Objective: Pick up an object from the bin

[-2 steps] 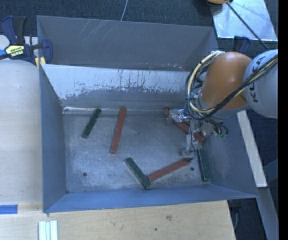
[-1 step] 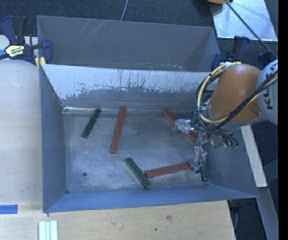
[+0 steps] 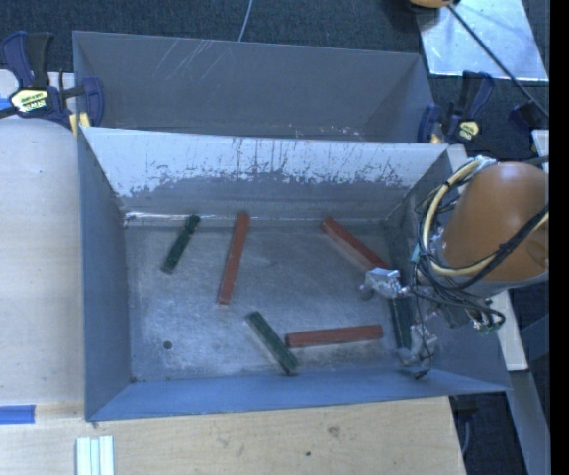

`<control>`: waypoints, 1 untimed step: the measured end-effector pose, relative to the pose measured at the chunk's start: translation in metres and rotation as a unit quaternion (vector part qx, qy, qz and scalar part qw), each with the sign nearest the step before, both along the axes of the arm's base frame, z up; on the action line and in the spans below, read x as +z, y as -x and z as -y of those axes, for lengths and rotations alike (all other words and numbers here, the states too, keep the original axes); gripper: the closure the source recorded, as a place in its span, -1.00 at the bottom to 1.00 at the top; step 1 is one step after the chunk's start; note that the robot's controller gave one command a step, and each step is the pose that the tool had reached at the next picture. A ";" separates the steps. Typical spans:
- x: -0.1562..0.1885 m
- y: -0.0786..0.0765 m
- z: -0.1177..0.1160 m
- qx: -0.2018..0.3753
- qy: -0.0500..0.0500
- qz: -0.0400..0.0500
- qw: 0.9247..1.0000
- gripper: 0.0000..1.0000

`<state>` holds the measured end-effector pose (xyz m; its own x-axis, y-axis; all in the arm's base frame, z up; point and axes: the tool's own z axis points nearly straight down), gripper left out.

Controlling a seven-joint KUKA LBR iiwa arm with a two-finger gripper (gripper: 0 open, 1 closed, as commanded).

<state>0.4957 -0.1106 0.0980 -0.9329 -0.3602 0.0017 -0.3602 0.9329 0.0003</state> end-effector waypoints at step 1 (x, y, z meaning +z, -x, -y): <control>-0.027 -0.005 -0.060 0.037 -0.001 0.003 0.999 1.00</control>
Offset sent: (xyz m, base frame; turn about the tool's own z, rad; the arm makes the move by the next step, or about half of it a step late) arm 0.0000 0.0000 0.0000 0.0000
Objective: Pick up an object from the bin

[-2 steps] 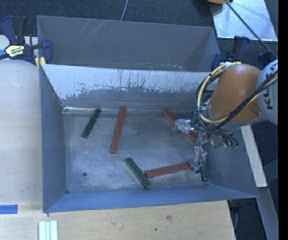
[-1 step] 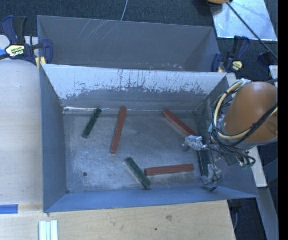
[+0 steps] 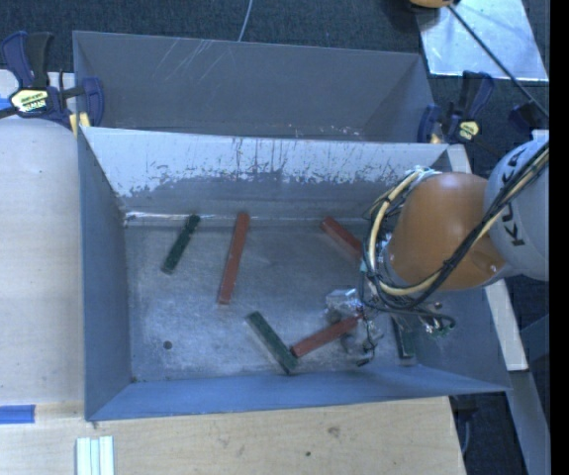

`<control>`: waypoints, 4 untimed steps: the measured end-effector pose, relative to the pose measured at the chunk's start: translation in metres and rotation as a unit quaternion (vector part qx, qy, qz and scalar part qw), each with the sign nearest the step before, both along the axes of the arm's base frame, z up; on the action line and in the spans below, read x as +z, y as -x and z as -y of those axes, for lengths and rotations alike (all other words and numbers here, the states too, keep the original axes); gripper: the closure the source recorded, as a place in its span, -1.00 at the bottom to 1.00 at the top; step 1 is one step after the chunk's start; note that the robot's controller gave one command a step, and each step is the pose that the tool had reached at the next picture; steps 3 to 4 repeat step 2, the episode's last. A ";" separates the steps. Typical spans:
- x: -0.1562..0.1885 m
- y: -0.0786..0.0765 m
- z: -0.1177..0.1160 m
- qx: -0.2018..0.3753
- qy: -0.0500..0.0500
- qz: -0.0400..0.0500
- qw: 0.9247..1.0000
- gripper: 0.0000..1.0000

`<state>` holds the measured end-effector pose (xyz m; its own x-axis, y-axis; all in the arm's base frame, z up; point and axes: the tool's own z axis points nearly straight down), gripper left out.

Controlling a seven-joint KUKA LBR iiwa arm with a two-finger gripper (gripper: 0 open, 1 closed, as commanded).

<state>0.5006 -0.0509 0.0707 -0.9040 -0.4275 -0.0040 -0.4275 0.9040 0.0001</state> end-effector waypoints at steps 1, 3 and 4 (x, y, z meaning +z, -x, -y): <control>0.000 0.000 0.000 0.000 0.000 0.000 1.000 1.00; 0.204 -0.010 -0.015 -0.007 0.001 0.004 1.000 1.00; 0.204 -0.010 -0.015 -0.007 0.001 0.004 1.000 1.00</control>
Offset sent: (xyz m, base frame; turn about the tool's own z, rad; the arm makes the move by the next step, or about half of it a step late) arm 0.0076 0.0147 0.1993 0.0162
